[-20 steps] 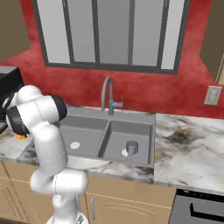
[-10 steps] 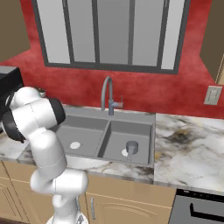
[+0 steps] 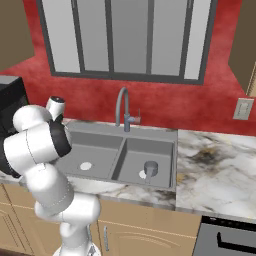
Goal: Move any existing items from the left basin to the right basin for drying. Then move the cup from the counter to the left basin of the sink for washing.
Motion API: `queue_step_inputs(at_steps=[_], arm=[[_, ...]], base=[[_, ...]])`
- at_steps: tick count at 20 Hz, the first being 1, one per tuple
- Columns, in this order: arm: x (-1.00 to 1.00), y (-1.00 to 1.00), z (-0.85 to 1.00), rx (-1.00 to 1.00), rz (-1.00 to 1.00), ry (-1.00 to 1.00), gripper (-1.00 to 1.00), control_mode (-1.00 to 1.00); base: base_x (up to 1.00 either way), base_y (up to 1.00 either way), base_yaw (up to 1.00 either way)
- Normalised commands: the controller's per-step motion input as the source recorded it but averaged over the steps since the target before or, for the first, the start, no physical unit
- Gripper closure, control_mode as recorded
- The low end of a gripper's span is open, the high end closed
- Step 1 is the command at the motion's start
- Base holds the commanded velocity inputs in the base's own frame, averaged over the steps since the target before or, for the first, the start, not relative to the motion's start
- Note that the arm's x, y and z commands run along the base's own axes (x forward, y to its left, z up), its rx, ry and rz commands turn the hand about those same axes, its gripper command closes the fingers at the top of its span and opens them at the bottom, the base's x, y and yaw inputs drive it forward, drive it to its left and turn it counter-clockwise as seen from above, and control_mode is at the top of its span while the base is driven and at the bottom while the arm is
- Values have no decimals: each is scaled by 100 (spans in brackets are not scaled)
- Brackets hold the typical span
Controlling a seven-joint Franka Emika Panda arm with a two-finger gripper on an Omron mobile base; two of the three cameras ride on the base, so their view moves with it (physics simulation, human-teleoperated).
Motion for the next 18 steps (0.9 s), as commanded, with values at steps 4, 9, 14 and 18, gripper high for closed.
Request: queue_step_inputs(at_steps=[4, 9, 14, 18], arm=[[0, -62, 4, 0, -4, 0, 100, -100], [3, -38, -15, 0, -2, 0, 100, -100], [6, -24, -26, 0, -1, 0, 100, -100], [30, -18, -34, 0, 0, 0, 100, -100]], base=[[0, 0, 0], [0, 0, 0], [0, 0, 0], [0, 0, 0]])
